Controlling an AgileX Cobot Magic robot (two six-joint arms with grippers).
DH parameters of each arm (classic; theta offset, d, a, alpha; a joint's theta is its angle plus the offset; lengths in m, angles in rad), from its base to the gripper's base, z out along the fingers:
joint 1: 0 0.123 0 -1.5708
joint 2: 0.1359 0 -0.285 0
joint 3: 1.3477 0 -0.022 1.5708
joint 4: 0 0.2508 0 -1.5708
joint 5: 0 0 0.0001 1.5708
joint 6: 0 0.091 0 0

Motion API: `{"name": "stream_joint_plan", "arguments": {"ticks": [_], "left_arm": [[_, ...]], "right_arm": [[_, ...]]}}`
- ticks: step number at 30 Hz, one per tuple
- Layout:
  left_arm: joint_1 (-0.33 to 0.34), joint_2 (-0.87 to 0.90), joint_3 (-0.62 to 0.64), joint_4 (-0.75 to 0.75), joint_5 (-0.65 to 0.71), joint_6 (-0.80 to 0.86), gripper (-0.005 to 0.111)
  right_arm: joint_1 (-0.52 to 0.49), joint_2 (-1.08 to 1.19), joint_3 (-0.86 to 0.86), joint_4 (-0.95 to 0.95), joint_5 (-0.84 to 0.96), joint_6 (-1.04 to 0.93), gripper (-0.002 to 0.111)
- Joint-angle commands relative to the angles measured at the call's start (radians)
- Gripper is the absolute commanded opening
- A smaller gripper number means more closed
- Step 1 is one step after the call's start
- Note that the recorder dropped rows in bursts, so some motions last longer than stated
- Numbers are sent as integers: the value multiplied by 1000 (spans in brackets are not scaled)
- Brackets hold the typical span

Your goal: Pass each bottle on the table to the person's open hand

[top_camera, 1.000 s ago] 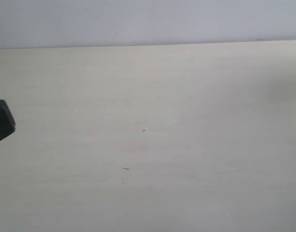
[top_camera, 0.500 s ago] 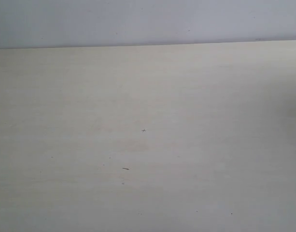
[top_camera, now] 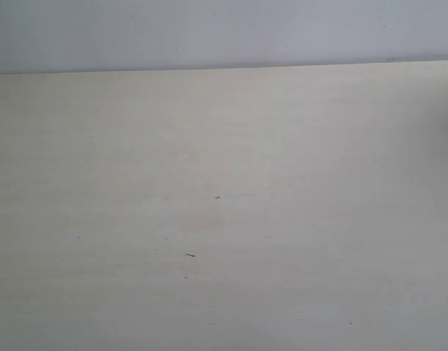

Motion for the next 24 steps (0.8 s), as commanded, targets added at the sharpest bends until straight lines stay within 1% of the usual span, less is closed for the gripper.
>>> {"name": "stream_joint_plan", "arguments": {"ticks": [1,3,5,10,13,14,15,17,18,19,20,21,24], "left_arm": [[74,-6,61,8,12,32,0],[99,-6,72,11,12,40,0],[110,-6,72,11,14,46,0],[110,-6,72,-13,7,46,0],[110,-6,72,-102,10,46,0],[110,-6,72,-196,33,67,0],[110,-6,72,-247,56,84,0],[110,-6,72,-517,139,246,0],[110,-6,72,-823,206,564,0],[110,-6,72,-1078,232,902,0],[110,-6,72,-1148,232,1008,0],[110,-6,72,-1179,234,1060,0],[110,-6,72,-1177,281,1060,0]], "right_arm": [[1,-5,4,-5,-5,-2,0],[1,-5,4,-5,-5,-2,0],[1,-5,4,-5,-5,-2,0],[1,-5,4,-5,-5,-2,0],[1,-5,4,-5,-5,-2,0],[1,-5,4,-5,-5,-2,0],[1,-5,4,-5,-5,-2,0],[1,-5,4,-5,-5,-2,0],[1,-5,4,-5,-5,-2,0],[1,-5,4,-5,-5,-2,0],[1,-5,4,-5,-5,-2,0],[1,-5,4,-5,-5,-2,0],[1,-5,4,-5,-5,-2,0]]}}
